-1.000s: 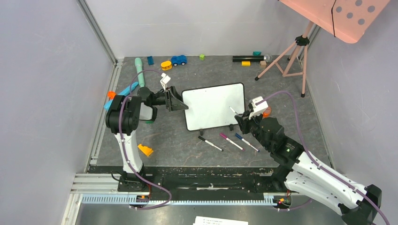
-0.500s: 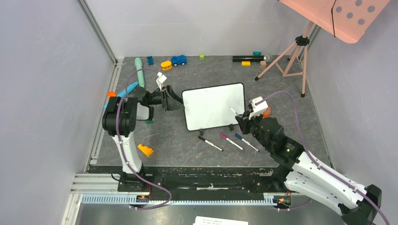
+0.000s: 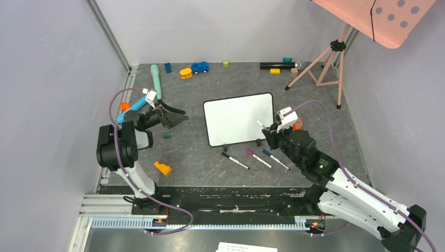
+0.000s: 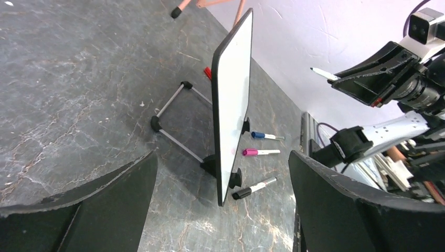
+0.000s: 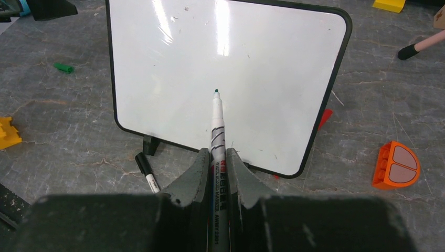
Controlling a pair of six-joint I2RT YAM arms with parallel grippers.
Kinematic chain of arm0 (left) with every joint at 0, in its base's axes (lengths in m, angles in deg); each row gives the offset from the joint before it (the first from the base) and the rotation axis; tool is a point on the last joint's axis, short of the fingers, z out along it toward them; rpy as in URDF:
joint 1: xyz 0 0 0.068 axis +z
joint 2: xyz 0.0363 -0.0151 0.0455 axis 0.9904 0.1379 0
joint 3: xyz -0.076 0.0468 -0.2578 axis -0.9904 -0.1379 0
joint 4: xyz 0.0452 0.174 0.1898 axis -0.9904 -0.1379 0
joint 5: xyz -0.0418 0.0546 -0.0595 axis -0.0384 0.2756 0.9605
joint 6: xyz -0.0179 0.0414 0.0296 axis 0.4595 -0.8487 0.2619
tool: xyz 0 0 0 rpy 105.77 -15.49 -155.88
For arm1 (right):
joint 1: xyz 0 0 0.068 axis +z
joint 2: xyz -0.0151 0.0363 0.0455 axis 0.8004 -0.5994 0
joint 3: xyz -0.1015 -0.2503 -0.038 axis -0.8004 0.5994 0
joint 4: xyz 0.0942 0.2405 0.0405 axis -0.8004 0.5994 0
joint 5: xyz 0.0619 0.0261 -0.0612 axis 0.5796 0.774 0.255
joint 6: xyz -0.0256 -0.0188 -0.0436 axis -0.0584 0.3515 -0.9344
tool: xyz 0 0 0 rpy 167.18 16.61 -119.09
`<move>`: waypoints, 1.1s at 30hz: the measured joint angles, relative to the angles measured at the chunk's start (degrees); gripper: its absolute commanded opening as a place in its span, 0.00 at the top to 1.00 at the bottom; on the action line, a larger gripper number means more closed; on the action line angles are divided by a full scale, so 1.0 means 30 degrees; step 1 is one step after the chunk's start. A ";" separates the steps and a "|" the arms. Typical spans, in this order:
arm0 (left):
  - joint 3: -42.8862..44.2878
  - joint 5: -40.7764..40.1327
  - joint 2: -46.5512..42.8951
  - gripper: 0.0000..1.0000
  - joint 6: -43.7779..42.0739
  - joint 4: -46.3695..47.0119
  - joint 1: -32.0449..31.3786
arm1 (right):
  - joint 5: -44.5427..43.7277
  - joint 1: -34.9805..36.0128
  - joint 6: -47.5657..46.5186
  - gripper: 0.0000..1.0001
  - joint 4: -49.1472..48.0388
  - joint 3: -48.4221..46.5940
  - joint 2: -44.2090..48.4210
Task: Write a sentence on the whiteboard
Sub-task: Move the whiteboard to the center of the board.
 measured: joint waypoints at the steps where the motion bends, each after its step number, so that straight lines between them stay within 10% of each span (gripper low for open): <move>1: -0.0401 -0.0124 -0.0357 0.00 -0.0248 -0.0015 0.0080 | 0.0036 0.0000 0.0000 1.00 0.0000 -0.0007 -0.0058; 15: -0.4663 -0.7934 -1.4192 0.00 -1.4717 -1.5030 -0.2113 | 0.0146 0.0000 -0.0146 1.00 -0.0138 -0.0248 -0.0182; 33: -0.6805 -1.2495 -1.2823 0.00 -1.7937 -1.7413 -0.2557 | 0.0124 -0.0007 -0.0044 1.00 -0.0131 -0.0248 0.1166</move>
